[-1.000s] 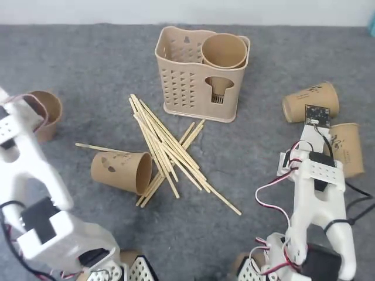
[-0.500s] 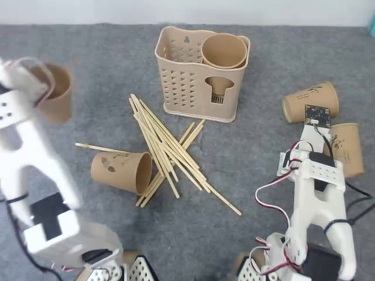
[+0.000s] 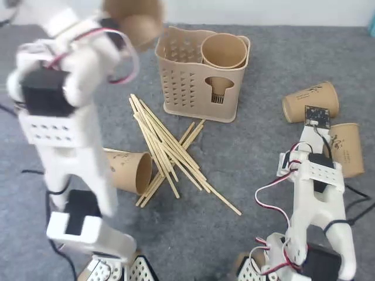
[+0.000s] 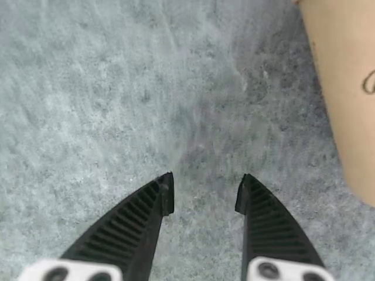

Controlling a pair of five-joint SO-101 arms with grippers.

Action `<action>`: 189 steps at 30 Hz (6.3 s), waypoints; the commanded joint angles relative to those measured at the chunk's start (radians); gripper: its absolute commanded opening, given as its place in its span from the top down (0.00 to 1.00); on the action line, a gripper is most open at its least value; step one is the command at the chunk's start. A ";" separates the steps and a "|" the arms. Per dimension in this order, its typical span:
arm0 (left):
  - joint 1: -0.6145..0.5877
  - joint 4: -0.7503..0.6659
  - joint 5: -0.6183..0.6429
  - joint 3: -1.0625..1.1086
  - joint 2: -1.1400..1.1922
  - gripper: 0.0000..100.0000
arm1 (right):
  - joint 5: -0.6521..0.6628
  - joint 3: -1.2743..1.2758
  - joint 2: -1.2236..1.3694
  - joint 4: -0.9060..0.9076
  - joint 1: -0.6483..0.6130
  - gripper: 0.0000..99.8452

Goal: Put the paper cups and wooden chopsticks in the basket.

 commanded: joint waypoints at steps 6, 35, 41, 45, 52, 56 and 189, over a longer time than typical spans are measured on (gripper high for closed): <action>0.242 -0.216 0.015 -0.030 -0.009 0.99 | 0.011 -0.006 -0.033 -0.016 -0.010 0.81; 0.308 -0.666 0.009 0.659 -0.021 0.93 | 0.012 -0.044 0.042 -0.042 -0.031 0.81; 0.259 -0.434 0.011 0.484 -0.025 0.73 | 0.012 -0.044 0.044 -0.042 -0.031 0.81; 0.230 -0.227 0.008 0.298 -0.023 0.73 | 0.012 -0.044 0.044 -0.042 -0.031 0.81; 0.078 0.071 -0.118 0.177 -0.037 0.74 | 0.014 -0.044 0.039 -0.015 -0.031 0.81; -0.121 0.068 -0.149 0.401 -0.150 0.80 | 0.107 -0.048 0.027 0.050 -0.071 0.81; -0.922 -0.741 -0.221 1.512 0.091 0.80 | 0.155 -0.430 0.021 0.039 -1.087 0.99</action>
